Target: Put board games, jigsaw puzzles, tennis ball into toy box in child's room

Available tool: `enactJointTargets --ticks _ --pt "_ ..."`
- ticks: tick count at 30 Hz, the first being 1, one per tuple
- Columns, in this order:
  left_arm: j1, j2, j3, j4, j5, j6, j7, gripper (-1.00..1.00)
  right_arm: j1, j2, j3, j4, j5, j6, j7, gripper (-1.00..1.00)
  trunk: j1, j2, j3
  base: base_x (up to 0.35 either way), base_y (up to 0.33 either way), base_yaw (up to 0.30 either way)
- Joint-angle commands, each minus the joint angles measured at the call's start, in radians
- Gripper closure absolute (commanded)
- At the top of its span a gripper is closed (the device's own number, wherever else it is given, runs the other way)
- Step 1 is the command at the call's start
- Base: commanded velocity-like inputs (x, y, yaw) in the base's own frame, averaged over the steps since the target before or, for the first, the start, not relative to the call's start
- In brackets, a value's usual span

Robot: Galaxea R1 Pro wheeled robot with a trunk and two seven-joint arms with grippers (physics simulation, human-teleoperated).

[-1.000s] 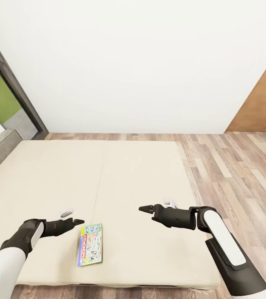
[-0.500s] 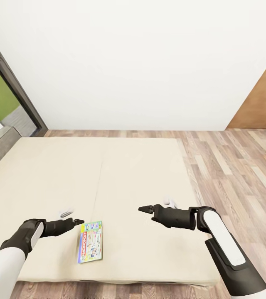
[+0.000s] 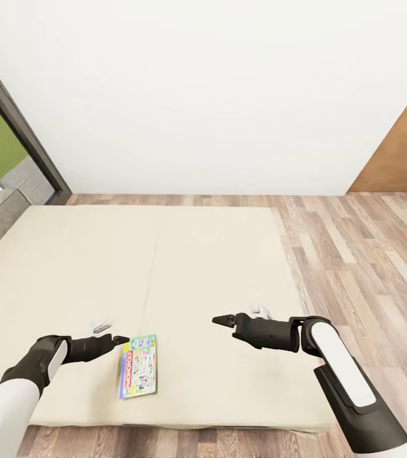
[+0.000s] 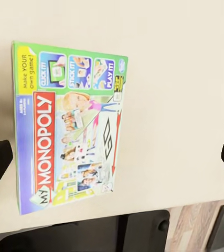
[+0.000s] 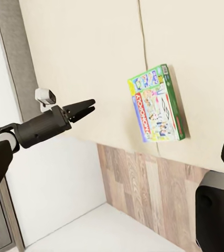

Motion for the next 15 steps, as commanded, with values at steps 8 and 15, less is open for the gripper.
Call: enactJointTargets --ticks 8,15 --pt "-0.001 0.002 0.006 -0.001 -0.005 0.008 -0.005 -1.0 -0.001 -0.004 0.001 -0.006 -0.011 0.0 -0.01 -1.0 0.0 -0.002 -0.015 0.0 0.0 0.0" --pt "-0.001 0.003 0.008 -0.001 -0.005 0.008 -0.006 -1.0 -0.001 -0.011 -0.005 -0.008 -0.012 0.0 -0.007 -1.0 0.0 -0.002 -0.026 0.0 0.0 0.0"
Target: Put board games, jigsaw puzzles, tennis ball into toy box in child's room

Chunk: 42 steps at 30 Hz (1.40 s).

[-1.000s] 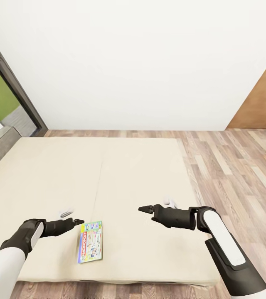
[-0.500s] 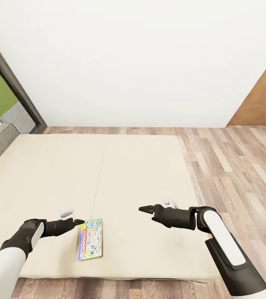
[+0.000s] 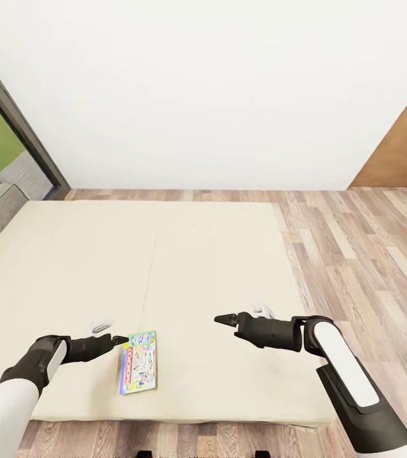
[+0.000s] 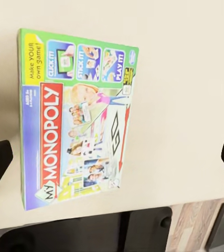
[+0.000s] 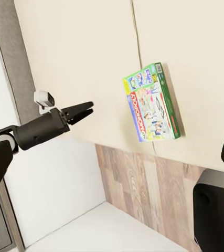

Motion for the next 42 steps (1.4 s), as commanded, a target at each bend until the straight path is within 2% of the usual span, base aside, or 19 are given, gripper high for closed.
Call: enactJointTargets --ticks 1,9,18,34,36,40,42 --pt "-0.001 0.0 0.008 -0.001 -0.005 0.008 -0.006 -1.0 -0.001 -0.002 0.0 -0.001 -0.01 0.0 -0.008 -1.0 0.0 -0.002 -0.003 0.0 0.0 0.0" --pt "-0.001 0.001 0.011 -0.018 -0.004 0.01 -0.007 -1.0 -0.001 -0.005 -0.001 -0.003 -0.01 0.0 0.02 -1.0 0.0 -0.002 -0.016 0.0 0.0 0.0" --pt "-0.004 -0.005 0.007 -0.105 -0.007 0.013 0.009 -1.0 -0.001 -0.006 -0.002 -0.006 -0.009 0.0 0.069 -1.0 0.0 -0.002 -0.031 0.0 0.0 0.0" --pt "-0.004 -0.008 0.006 -0.109 -0.01 -0.029 0.024 -1.0 -0.002 -0.004 0.008 -0.006 -0.009 0.0 0.075 -1.0 0.0 -0.002 -0.058 0.0 0.0 0.0" --pt "-0.004 -0.009 0.007 -0.098 -0.01 -0.044 0.047 -1.0 -0.002 -0.004 0.008 -0.006 -0.009 0.0 0.075 -1.0 0.0 -0.002 -0.061 0.0 0.0 0.0" --pt "-0.004 -0.014 0.009 -0.051 -0.008 -0.119 0.136 -1.0 -0.002 -0.004 0.008 -0.006 -0.009 0.0 0.075 -1.0 0.0 -0.002 -0.068 0.0 0.0 0.0" --pt "-0.004 -0.018 0.009 -0.043 -0.008 -0.131 0.153 -1.0 -0.002 -0.005 0.008 -0.006 -0.009 0.0 0.075 -1.0 0.0 -0.002 -0.071 0.0 0.0 0.0"
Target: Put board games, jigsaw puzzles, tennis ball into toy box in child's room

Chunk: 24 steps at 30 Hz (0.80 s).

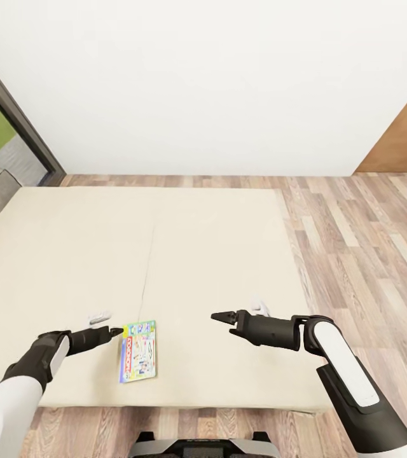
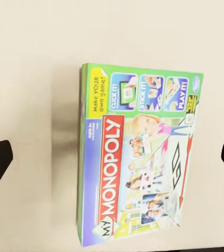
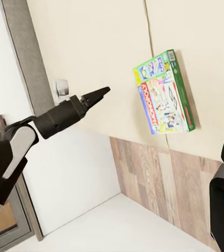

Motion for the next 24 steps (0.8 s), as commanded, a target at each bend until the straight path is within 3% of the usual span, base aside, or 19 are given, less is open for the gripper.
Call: enactJointTargets --ticks 1,8,16,24 --pt "-0.001 -0.005 0.007 0.004 -0.005 0.0 0.005 -1.0 -0.001 -0.001 0.001 -0.001 -0.01 0.0 -0.01 -1.0 0.0 -0.002 -0.003 0.0 0.0 0.0" --pt "-0.001 -0.007 0.007 0.013 -0.002 -0.013 0.016 -1.0 -0.001 -0.005 0.0 -0.001 -0.011 0.0 0.046 -1.0 0.0 -0.002 -0.015 0.0 0.0 0.0" --pt "-0.001 -0.005 0.008 0.014 0.001 -0.015 0.015 -1.0 -0.003 -0.018 0.004 -0.001 -0.011 0.0 0.298 -1.0 0.0 -0.002 -0.028 0.0 0.0 0.0" --pt "-0.001 -0.009 0.006 0.014 0.0 -0.016 0.014 -1.0 -0.004 -0.031 0.004 -0.001 -0.009 0.0 0.348 -1.0 0.0 -0.002 -0.036 0.0 0.0 0.0"
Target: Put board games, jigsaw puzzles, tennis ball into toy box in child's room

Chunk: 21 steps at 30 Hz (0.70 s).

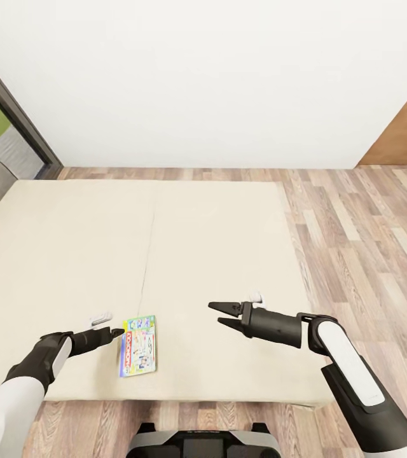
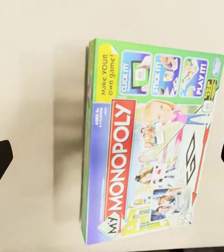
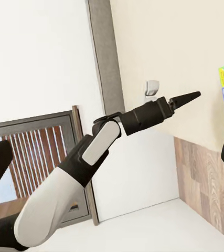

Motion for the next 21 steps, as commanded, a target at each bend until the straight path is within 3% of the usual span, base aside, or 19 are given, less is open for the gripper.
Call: enactJointTargets --ticks 1,21 --pt "-0.001 -0.001 0.007 -0.001 -0.005 0.008 -0.006 -1.0 -0.001 -0.001 0.0 -0.001 -0.003 0.001 -0.001 -1.0 0.001 -0.002 -0.001 0.0 0.0 0.0" --pt "-0.001 0.0 0.007 -0.004 -0.003 0.009 -0.01 -1.0 -0.001 0.0 -0.019 -0.001 0.0 0.001 -0.001 -1.0 0.001 -0.002 -0.002 0.0 0.0 0.0"
